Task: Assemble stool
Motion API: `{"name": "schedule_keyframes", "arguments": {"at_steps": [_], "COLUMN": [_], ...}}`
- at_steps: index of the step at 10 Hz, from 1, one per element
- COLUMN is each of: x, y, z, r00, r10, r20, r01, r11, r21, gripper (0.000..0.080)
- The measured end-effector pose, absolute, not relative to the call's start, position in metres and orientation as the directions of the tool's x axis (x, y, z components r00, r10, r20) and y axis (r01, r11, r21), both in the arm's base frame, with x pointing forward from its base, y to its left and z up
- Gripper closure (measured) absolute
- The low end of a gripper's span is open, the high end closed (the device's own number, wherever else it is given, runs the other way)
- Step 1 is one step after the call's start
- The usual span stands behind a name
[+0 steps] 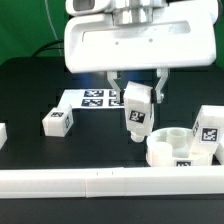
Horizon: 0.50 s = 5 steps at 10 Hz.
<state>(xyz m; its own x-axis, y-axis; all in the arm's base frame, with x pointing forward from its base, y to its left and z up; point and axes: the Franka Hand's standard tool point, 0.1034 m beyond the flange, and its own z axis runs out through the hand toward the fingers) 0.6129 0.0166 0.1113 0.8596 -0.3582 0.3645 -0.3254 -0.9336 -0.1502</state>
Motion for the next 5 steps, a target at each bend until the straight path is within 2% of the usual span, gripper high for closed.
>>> {"name": "schedule_keyframes", "arguments": {"at_steps": [2, 5], "x": [0.6177, 0.6165], "y": [0.0164, 0.0181], "z": [0.115, 0.1128], "r00": [0.822, 0.83], "r10": [-0.352, -0.352], "r20": [0.447, 0.432], "r01": [-0.312, -0.312], "r11": [-0.936, -0.936], "r21": [-0.163, -0.164], "gripper": [0.0471, 0.0471]}}
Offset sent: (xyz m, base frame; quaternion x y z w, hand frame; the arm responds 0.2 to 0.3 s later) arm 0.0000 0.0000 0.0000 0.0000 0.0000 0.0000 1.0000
